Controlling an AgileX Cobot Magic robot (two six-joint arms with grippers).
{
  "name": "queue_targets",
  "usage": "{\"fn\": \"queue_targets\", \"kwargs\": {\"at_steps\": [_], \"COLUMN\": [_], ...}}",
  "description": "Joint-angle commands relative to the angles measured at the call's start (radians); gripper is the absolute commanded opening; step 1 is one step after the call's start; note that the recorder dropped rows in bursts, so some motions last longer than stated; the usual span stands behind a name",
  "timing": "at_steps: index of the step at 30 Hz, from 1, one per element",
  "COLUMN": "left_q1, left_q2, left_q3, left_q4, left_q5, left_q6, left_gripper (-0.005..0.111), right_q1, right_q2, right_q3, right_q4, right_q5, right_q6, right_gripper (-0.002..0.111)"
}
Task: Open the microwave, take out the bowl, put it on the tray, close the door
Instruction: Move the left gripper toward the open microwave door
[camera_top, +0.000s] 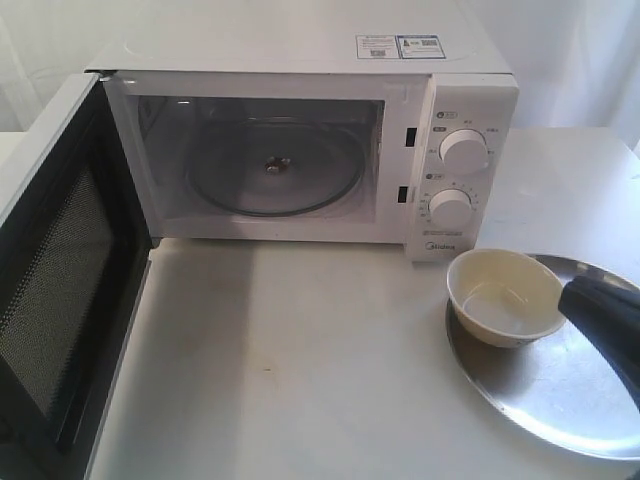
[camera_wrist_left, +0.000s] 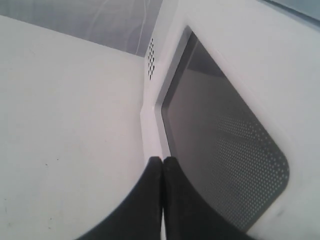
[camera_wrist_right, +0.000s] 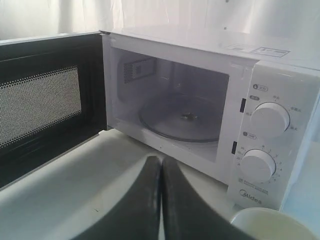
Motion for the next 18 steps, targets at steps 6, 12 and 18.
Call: {"fn": "queue_targets", "kwargs": {"at_steps": [6,12,18], "left_q1": [-0.001,-0.012,-0.010], "left_q2": [-0.003,-0.003,-0.003], "left_q3": [-0.021,-0.021,-0.045], "left_q4": [-0.008,0.598,1.256], "left_q5": [-0.347,-0.225,-0.885], "left_q6": [-0.161,-0.835,-1.371], "left_gripper": [0.000,0.000,0.000], "right_q1": [0.000,0.000,0.000], "right_q2": [-0.006,-0.006,-0.006], "right_q3": [0.008,0.008,0.008], "right_q4": [-0.004,-0.004,-0.004], "right_q5": [-0.056,-0.078,-0.074], "right_q6": [0.009,0.009,0.009], "right_gripper": [0.000,0.000,0.000]}}
